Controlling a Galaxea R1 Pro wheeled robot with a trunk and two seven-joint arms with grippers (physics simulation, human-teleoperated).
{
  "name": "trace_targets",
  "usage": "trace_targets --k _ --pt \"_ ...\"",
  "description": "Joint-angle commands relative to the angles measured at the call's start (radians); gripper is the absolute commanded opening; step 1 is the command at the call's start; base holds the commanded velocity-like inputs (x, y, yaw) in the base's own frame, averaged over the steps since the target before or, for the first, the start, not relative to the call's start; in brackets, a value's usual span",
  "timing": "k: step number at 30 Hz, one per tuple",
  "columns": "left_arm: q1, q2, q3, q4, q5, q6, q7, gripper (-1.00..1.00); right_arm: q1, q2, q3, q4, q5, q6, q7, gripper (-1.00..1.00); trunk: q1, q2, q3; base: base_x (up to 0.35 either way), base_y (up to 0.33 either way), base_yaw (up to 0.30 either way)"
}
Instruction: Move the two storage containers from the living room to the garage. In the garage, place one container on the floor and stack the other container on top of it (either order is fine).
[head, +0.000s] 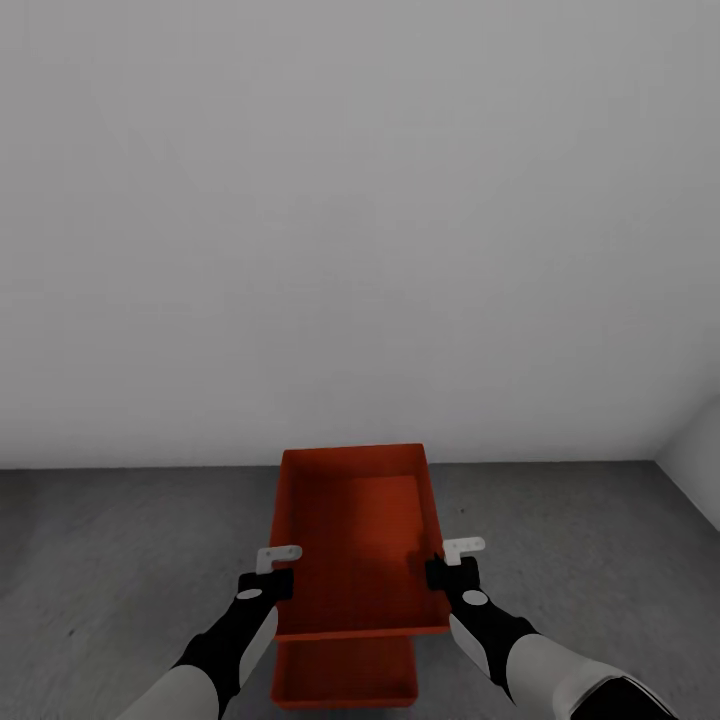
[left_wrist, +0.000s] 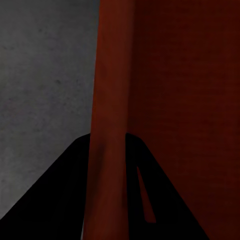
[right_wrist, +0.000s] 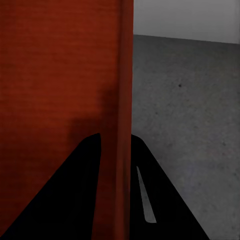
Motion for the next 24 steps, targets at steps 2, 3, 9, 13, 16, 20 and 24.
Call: trace_targets --k 2,3,9,13,16,20,24 --pt "0.0 0.018 0.029 -0.005 -0.014 -0.013 0.064 -1.0 -0.001 0.0 -0.042 0.0 -0.043 0.002 0.002 -1.0 0.0 -0.001 -0.001 0.0 0.0 0.0" --pt "0.0 0.018 0.029 -0.005 -0.014 -0.013 0.064 -1.0 -0.001 0.0 -0.042 0.0 -0.043 0.003 0.002 -1.0 0.0 -0.001 -0.001 0.0 0.0 0.0" --pt "0.0 0.018 0.029 -0.005 -0.014 -0.013 0.064 -1.0 -0.001 0.0 -0.042 0.0 -0.043 0.002 0.001 -1.0 0.0 -0.001 -0.001 0.0 0.0 0.0" --pt "0.0 0.017 0.029 -0.006 -0.014 -0.013 0.064 -1.0 -0.001 0.0 -0.042 0.0 -0.043 0.004 0.0 -1.0 0.0 -0.001 -0.001 0.0 0.0 0.0" --pt "0.0 0.018 0.029 -0.007 -0.014 -0.014 0.063 -1.0 -0.001 0.0 -0.042 0.0 -0.043 0.002 0.0 -1.0 0.0 -0.001 -0.001 0.0 0.0 0.0" --pt "0.0 0.018 0.03 -0.007 -0.014 -0.013 0.063 -1.0 -0.001 0.0 -0.042 0.0 -0.043 0.002 0.0 -1.0 0.0 -0.001 -0.001 0.0 0.0 0.0" --pt "0.0 0.018 0.03 -0.007 -0.014 -0.013 0.063 -1.0 -0.001 0.0 -0.042 0.0 -0.043 0.002 0.0 -1.0 0.0 -0.001 -0.001 0.0 0.0 0.0"
